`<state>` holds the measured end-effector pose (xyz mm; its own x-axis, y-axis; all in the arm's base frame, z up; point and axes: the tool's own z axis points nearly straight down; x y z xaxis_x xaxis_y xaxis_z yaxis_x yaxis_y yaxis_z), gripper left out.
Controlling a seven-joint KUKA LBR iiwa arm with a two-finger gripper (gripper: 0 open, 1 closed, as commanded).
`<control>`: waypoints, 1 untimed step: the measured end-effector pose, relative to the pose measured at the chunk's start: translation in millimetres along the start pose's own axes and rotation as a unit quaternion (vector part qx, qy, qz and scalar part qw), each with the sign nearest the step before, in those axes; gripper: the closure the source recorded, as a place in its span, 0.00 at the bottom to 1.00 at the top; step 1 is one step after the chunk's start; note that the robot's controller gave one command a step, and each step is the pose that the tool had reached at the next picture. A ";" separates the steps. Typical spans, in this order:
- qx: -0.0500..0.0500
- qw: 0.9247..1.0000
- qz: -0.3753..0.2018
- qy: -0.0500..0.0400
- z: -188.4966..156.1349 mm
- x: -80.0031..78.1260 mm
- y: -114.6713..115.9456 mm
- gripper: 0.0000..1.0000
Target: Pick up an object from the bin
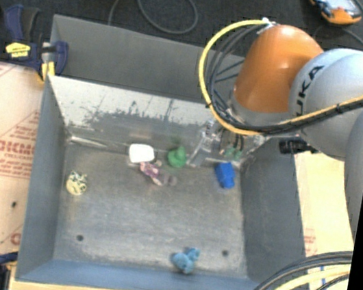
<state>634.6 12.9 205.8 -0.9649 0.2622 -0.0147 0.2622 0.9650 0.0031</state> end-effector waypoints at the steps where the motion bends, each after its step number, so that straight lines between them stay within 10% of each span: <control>1: -0.001 0.999 0.040 -0.002 -14.8 -4.2 7.4 1.00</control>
Offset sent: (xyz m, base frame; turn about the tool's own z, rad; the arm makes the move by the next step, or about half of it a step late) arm -0.0173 0.0806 -0.1146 -0.3689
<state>640.3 19.0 220.7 -0.9410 0.3379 -0.0181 0.3379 0.9412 0.0054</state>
